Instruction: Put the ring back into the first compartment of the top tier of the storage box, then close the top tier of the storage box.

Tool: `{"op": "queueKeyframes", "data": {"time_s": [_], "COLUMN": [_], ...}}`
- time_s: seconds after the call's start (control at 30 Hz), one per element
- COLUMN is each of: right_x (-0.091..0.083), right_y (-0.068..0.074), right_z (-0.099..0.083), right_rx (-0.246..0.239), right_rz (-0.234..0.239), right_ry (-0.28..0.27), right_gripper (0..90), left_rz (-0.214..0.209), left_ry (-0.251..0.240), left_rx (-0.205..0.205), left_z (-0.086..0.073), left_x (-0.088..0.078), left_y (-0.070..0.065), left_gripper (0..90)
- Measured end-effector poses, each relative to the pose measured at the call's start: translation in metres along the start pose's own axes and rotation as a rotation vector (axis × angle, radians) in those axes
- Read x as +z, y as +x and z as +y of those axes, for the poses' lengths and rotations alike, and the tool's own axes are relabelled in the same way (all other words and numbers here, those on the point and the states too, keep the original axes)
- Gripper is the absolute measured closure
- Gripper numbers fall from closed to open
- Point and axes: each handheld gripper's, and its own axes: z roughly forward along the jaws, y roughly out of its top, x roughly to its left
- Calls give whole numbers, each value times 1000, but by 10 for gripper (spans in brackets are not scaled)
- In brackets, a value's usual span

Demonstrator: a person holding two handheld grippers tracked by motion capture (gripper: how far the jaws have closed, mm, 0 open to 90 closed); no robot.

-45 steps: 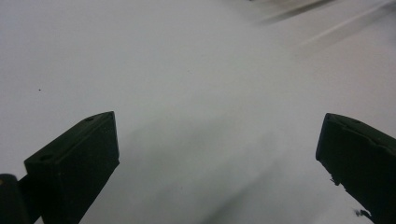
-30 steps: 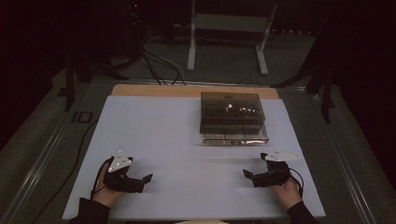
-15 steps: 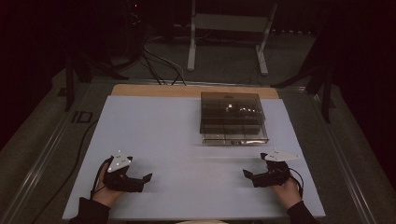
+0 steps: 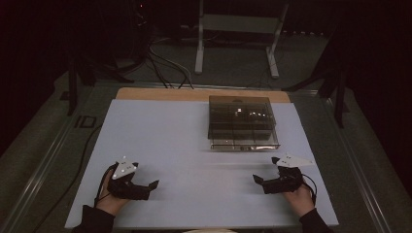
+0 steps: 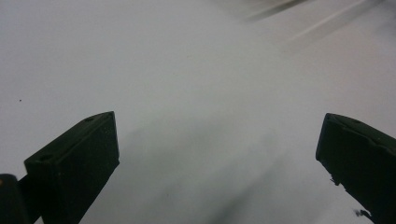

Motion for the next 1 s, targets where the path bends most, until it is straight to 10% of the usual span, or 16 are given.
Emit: {"op": "queueKeyframes", "data": {"time_s": [1.0], "right_x": [6], "right_y": [24], "right_z": [23], "right_rx": [33], "right_rz": [-80], "right_ry": [-29], "right_gripper": [0], "left_rz": [-11], "left_ry": [-10], "left_rx": [-8], "left_z": [1], "left_x": [1], "left_y": [-3], "left_gripper": [11]}}
